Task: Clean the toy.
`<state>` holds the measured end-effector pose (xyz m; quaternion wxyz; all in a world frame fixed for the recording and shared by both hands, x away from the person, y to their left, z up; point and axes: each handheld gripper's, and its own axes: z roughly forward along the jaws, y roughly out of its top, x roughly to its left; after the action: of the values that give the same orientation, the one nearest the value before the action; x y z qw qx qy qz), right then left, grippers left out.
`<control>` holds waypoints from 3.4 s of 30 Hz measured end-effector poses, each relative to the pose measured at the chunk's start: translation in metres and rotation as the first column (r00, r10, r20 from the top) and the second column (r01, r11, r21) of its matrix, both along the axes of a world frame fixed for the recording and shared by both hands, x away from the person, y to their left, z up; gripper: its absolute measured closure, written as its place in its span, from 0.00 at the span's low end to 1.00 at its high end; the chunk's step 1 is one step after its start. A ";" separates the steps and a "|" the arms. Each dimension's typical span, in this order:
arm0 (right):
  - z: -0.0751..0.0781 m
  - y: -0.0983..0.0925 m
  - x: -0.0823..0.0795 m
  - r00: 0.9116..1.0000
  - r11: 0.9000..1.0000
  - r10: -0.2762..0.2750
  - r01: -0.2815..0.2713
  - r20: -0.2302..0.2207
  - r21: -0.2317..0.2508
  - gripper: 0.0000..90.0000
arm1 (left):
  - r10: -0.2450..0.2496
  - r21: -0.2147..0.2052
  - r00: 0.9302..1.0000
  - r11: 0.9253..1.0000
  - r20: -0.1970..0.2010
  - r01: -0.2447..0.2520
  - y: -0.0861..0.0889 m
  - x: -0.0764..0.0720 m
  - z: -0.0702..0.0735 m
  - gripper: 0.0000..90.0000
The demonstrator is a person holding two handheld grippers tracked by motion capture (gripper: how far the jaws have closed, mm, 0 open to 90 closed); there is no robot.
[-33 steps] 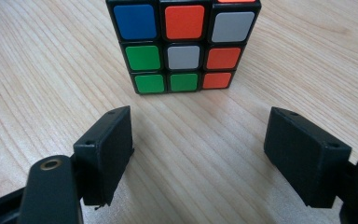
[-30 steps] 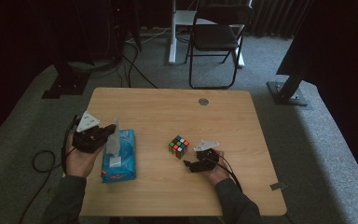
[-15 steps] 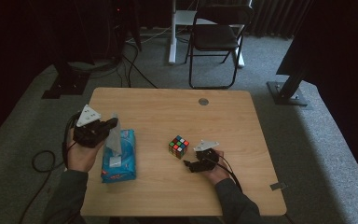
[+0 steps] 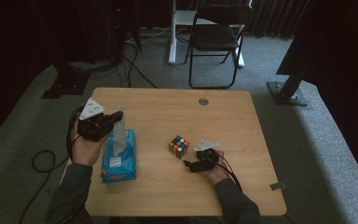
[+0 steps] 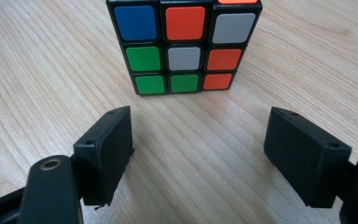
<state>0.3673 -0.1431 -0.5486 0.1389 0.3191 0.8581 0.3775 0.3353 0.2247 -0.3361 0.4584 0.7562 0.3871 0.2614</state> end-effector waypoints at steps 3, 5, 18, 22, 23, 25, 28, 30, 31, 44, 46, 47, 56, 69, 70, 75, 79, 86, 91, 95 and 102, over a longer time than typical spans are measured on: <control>0.000 0.000 0.000 1.000 1.000 0.000 0.000 0.000 0.000 0.26 | -0.009 -0.003 1.000 1.000 0.008 0.009 -0.004 0.002 0.004 1.00; 0.000 0.000 0.000 1.000 1.000 0.001 -0.001 -0.001 -0.002 0.26 | -0.010 -0.001 1.000 1.000 0.010 0.010 -0.005 0.002 0.005 1.00; 0.000 0.000 0.000 1.000 1.000 0.000 0.000 -0.001 -0.001 0.26 | -0.044 -0.001 0.999 0.999 0.010 0.044 -0.022 0.011 0.009 1.00; 0.000 0.000 0.000 1.000 1.000 0.000 0.000 -0.001 -0.001 0.26 | -0.053 0.000 0.999 0.999 0.005 0.053 -0.027 0.014 0.008 1.00; 0.000 0.000 0.000 1.000 1.000 0.000 0.000 -0.001 -0.001 0.26 | -0.054 -0.001 0.999 0.999 0.005 0.054 -0.028 0.014 0.008 1.00; 0.000 0.000 0.000 1.000 1.000 0.000 0.000 -0.001 -0.001 0.26 | -0.060 -0.003 0.998 0.998 0.000 0.060 -0.030 0.015 0.007 1.00; 0.000 0.000 0.000 1.000 1.000 0.000 0.000 -0.001 -0.001 0.26 | -0.065 -0.004 0.998 0.998 -0.005 0.065 -0.032 0.017 0.006 1.00; 0.000 0.000 0.000 1.000 1.000 0.001 -0.001 -0.001 -0.001 0.26 | -0.067 -0.008 0.998 0.998 -0.007 0.067 -0.033 0.018 0.005 1.00; 0.000 0.000 0.000 1.000 1.000 0.000 0.000 -0.001 -0.001 0.26 | -0.069 -0.010 0.998 0.998 -0.008 0.069 -0.033 0.018 0.005 1.00; 0.000 0.000 0.000 1.000 1.000 0.001 -0.001 0.000 -0.001 0.26 | -0.090 -0.028 0.996 0.996 -0.010 0.090 -0.044 0.025 0.007 1.00; 0.000 0.000 0.000 1.000 1.000 0.001 -0.001 -0.001 -0.001 0.26 | -0.095 -0.028 0.995 0.995 -0.009 0.095 -0.046 0.026 0.008 1.00; 0.000 0.000 0.000 1.000 1.000 0.002 -0.002 0.000 -0.002 0.26 | -0.097 -0.027 0.995 0.995 -0.010 0.097 -0.048 0.026 0.008 1.00; 0.000 0.000 0.000 1.000 1.000 0.002 -0.002 0.000 -0.003 0.26 | -0.117 -0.026 0.993 0.993 -0.015 0.117 -0.059 0.030 0.008 1.00; 0.000 0.000 0.000 1.000 1.000 -0.001 0.001 0.000 -0.002 0.26 | -0.147 -0.018 0.989 0.989 -0.023 0.147 -0.077 0.037 0.004 1.00; 0.000 0.000 0.000 1.000 1.000 -0.002 0.002 0.000 -0.002 0.26 | -0.148 -0.013 0.989 0.989 -0.023 0.148 -0.078 0.037 0.004 1.00; 0.000 0.000 0.000 1.000 1.000 -0.002 0.002 0.002 -0.003 0.26 | -0.162 -0.005 0.987 0.987 -0.025 0.162 -0.086 0.039 0.004 1.00; 0.000 0.000 0.000 1.000 1.000 -0.002 0.002 0.001 -0.002 0.26 | -0.174 0.005 0.984 0.985 -0.028 0.174 -0.093 0.041 0.004 1.00; 0.000 0.000 0.000 1.000 1.000 -0.002 0.002 0.001 -0.002 0.26 | -0.200 0.013 0.980 0.980 -0.025 0.200 -0.108 0.042 0.006 1.00; 0.000 0.000 0.000 1.000 1.000 -0.001 0.001 0.000 -0.002 0.26 | -0.230 0.004 0.973 0.973 -0.026 0.230 -0.119 0.041 0.007 1.00; 0.000 0.000 0.000 1.000 1.000 -0.002 0.002 -0.001 -0.001 0.26 | -0.252 0.013 0.967 0.968 -0.025 0.252 -0.129 0.040 0.008 1.00; 0.000 0.000 0.000 1.000 1.000 -0.002 0.002 0.000 -0.003 0.26 | -0.287 -0.009 0.958 0.958 -0.021 0.287 -0.144 0.039 0.007 1.00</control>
<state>0.3670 -0.1430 -0.5486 0.1397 0.3196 0.8583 0.3763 0.3741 0.0804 -0.3295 0.4893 0.8058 0.2793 0.1826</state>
